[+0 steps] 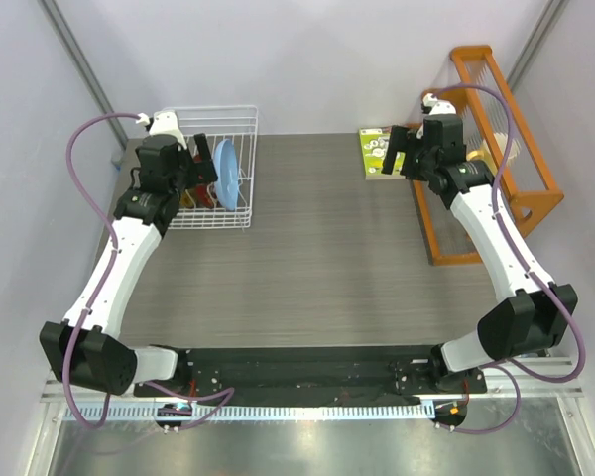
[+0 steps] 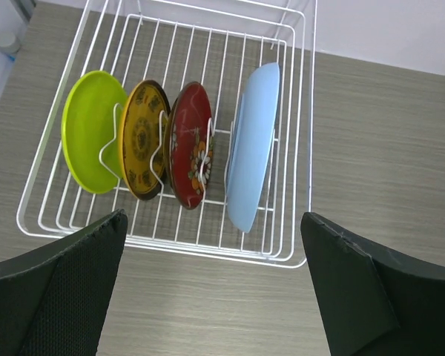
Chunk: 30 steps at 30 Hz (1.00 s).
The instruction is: Unload the plates from the dish rack
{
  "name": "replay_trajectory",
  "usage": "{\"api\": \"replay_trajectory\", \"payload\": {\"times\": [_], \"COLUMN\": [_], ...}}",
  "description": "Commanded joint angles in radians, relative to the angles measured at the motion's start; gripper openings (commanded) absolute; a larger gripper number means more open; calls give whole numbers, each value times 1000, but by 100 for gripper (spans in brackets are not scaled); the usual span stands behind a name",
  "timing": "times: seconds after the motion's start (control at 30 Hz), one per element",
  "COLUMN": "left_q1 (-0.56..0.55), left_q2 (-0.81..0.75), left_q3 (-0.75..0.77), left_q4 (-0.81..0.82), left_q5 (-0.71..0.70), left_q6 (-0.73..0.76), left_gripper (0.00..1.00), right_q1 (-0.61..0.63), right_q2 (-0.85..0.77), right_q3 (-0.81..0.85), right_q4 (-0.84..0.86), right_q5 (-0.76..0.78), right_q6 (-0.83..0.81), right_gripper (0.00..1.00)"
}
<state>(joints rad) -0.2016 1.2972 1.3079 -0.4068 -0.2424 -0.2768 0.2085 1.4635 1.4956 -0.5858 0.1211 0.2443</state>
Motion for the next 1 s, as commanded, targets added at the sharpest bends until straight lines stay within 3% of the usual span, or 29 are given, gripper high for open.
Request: {"api": "replay_trajectory", "payload": {"times": [0.0,0.07,0.17,0.27,0.5,0.73,0.83,0.87,0.93,0.97], "left_q1": [8,10,14,16,-21,-42,-50,-51,-55,-56], "left_q2": [27,33,56,106,240,353,381,390,401,404], "left_q3": [74,79,83,103,136,122,119,119,116,113], "left_q4": [-4,2,19,45,117,203,215,215,218,221], "left_q5": [35,144,103,133,-33,-84,-112,-124,-132,-141], "left_q6": [-19,13,-45,-6,59,71,74,77,80,86], "left_gripper": [100,100,99,99,99,96,83,71,59,45], "right_q1": [11,9,9,9,9,9,8,9,9,9], "right_q2": [-80,-77,-31,-6,3,11,15,15,11,6], "right_q3": [-52,-102,-98,-91,-100,-130,-147,-155,-166,-176], "right_q4": [70,95,89,89,90,90,90,90,90,90], "right_q5": [28,43,65,31,57,80,78,78,78,80], "right_q6": [-27,4,6,3,10,6,12,15,15,16], "right_gripper": [100,100,100,100,100,100,100,100,100,99]}}
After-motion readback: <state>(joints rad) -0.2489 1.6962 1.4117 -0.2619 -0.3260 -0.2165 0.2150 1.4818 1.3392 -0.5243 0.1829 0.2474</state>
